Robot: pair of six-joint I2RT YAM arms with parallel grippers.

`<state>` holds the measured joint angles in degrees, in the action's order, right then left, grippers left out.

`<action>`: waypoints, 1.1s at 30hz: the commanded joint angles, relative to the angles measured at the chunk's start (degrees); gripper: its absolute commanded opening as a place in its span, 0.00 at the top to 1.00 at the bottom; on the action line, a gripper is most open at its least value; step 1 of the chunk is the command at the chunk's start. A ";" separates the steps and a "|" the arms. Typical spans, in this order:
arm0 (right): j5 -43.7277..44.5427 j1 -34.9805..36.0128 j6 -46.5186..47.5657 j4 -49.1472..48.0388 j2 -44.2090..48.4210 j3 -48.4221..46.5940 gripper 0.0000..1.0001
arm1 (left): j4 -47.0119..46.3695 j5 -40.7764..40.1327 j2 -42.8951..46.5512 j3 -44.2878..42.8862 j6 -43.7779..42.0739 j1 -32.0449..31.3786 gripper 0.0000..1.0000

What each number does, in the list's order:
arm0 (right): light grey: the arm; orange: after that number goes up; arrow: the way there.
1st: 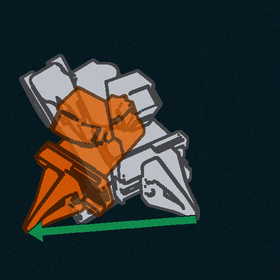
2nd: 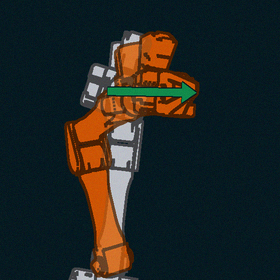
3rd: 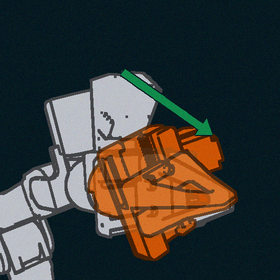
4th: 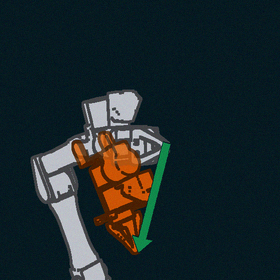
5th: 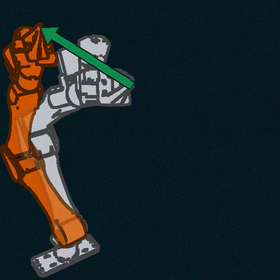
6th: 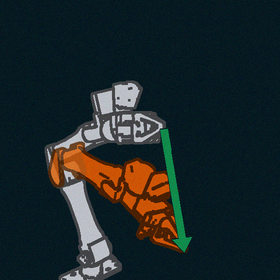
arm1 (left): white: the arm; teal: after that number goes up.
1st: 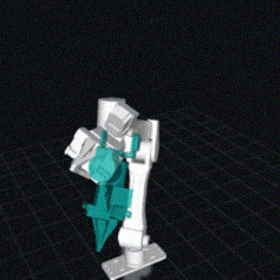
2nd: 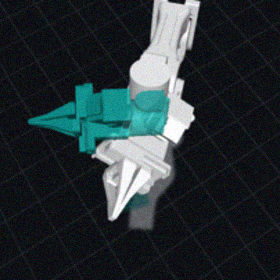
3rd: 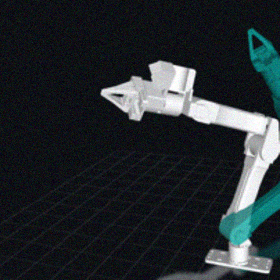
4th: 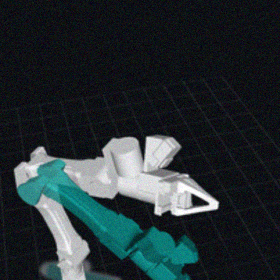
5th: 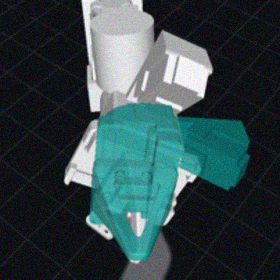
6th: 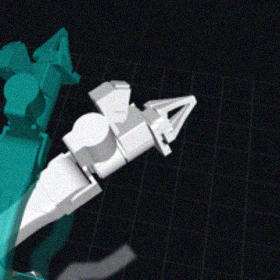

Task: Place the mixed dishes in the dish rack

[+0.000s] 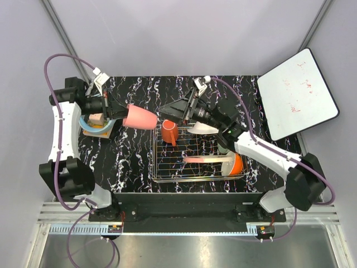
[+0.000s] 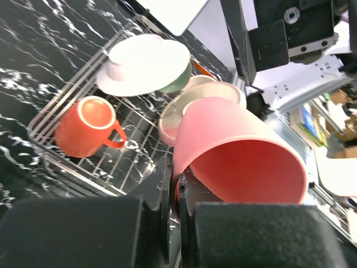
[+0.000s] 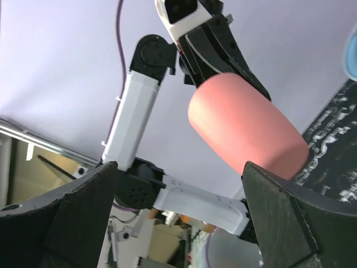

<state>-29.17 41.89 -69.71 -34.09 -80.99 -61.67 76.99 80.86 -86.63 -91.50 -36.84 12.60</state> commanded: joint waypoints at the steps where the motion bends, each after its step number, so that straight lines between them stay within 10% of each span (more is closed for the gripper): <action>1: -3.88 0.12 -8.07 -13.73 -3.64 1.20 0.00 | 8.35 15.82 1.20 -2.62 -0.69 -1.52 1.00; 33: -7.39 0.30 -13.60 -24.18 -13.66 -0.90 0.00 | 11.78 15.73 -3.55 -9.31 -5.96 -9.08 1.00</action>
<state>-35.70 41.87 -80.73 -50.13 -93.25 -60.14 77.89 82.59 -90.52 -100.25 -40.51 4.21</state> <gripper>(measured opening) 0.994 0.042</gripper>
